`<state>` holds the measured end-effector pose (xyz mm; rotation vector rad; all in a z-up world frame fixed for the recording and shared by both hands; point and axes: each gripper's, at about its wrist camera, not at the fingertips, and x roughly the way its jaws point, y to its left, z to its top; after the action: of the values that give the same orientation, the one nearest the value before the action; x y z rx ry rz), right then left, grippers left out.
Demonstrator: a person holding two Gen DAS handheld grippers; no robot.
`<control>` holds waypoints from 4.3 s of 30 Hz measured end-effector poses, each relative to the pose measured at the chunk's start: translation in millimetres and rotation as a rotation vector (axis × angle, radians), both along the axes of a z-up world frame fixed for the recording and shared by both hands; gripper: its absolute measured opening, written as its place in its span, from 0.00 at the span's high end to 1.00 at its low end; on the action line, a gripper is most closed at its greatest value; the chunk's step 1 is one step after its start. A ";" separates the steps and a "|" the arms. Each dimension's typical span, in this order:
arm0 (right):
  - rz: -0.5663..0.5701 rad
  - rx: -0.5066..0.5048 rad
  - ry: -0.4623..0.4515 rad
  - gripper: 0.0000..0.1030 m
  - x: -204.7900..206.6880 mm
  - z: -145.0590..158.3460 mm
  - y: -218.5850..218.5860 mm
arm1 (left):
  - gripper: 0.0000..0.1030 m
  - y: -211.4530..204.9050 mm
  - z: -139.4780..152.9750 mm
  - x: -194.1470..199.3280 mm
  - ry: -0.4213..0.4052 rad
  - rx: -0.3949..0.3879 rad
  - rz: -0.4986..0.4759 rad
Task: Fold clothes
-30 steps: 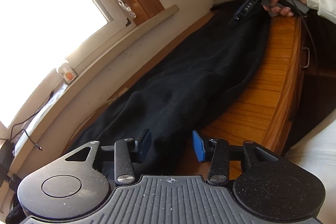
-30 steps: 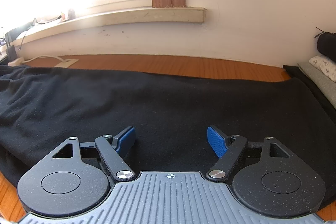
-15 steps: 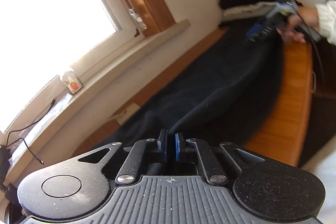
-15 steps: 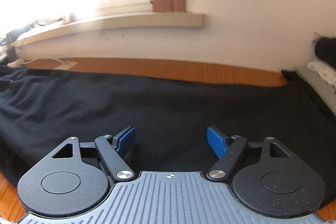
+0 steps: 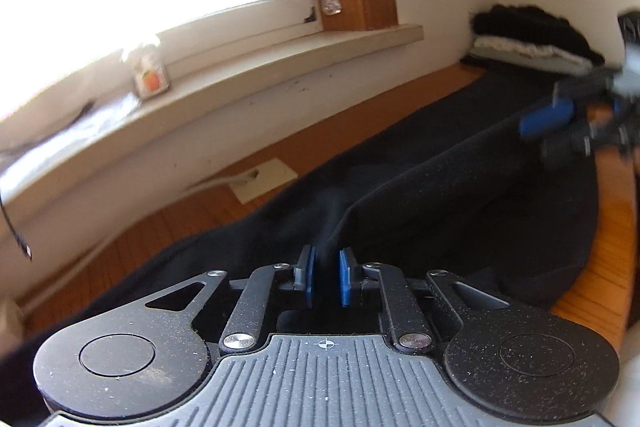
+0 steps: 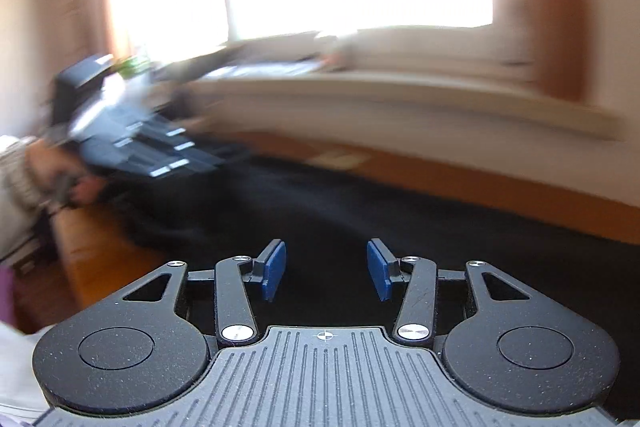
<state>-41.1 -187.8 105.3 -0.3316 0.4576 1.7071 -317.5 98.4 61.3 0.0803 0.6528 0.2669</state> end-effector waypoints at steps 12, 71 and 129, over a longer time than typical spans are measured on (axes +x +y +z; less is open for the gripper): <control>0.307 -0.077 0.008 0.62 -111.3 -13.5 79.9 | 0.86 67.8 -15.3 -52.6 0.089 0.041 0.236; 0.329 -0.168 0.059 0.68 -184.3 -23.2 45.7 | 0.84 150.3 -20.0 -127.5 -0.005 -0.069 0.365; 0.436 -0.123 0.048 0.91 -203.4 -22.5 7.0 | 0.55 85.6 21.3 -250.8 -0.092 0.182 0.667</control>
<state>-244.5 -180.9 82.7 -0.5079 0.5558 2.1177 -568.2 184.1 82.6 0.0211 0.5465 0.9679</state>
